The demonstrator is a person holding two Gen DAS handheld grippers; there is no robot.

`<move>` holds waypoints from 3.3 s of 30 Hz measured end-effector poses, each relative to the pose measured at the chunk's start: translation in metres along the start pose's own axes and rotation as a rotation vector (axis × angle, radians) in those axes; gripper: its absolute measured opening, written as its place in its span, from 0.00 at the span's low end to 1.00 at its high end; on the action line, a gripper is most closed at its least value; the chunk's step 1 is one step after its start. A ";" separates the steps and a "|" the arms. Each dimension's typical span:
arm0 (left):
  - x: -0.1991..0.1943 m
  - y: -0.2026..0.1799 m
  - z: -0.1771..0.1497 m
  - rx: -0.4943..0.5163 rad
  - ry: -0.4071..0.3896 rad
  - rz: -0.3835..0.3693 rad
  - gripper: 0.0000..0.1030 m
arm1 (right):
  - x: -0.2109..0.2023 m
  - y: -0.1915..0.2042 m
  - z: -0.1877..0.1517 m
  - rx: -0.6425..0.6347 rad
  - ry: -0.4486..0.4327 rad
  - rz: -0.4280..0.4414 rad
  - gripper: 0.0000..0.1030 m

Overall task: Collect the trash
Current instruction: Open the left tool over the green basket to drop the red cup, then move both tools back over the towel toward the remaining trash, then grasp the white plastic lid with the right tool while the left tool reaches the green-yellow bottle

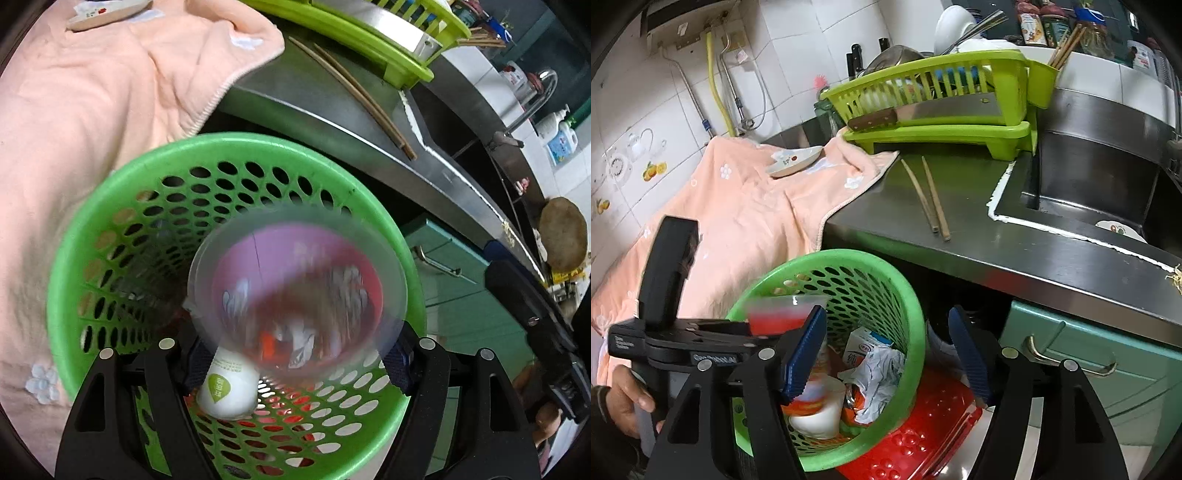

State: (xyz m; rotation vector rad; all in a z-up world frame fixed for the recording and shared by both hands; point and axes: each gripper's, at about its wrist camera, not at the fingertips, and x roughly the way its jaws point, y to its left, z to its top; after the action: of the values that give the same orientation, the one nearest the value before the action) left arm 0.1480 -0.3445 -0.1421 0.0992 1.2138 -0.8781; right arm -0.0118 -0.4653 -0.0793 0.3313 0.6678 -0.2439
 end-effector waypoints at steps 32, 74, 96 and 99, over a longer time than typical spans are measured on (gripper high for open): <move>-0.118 0.107 -0.019 -0.136 -0.208 0.132 0.78 | 0.030 0.083 0.027 -0.137 0.025 0.147 0.72; -0.278 0.374 -0.071 -0.355 -0.389 0.490 0.78 | 0.231 0.417 0.088 -0.530 0.314 0.602 0.86; -0.255 0.392 -0.034 -0.189 -0.336 0.478 0.78 | 0.326 0.468 0.111 -0.549 0.432 0.642 0.90; -0.253 0.394 -0.031 -0.173 -0.332 0.473 0.78 | 0.330 0.474 0.111 -0.560 0.442 0.651 0.91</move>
State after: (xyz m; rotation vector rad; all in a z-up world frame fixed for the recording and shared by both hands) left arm 0.3552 0.0728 -0.0880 0.0922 0.8958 -0.3556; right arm 0.4556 -0.1094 -0.1044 0.0448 0.9891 0.6489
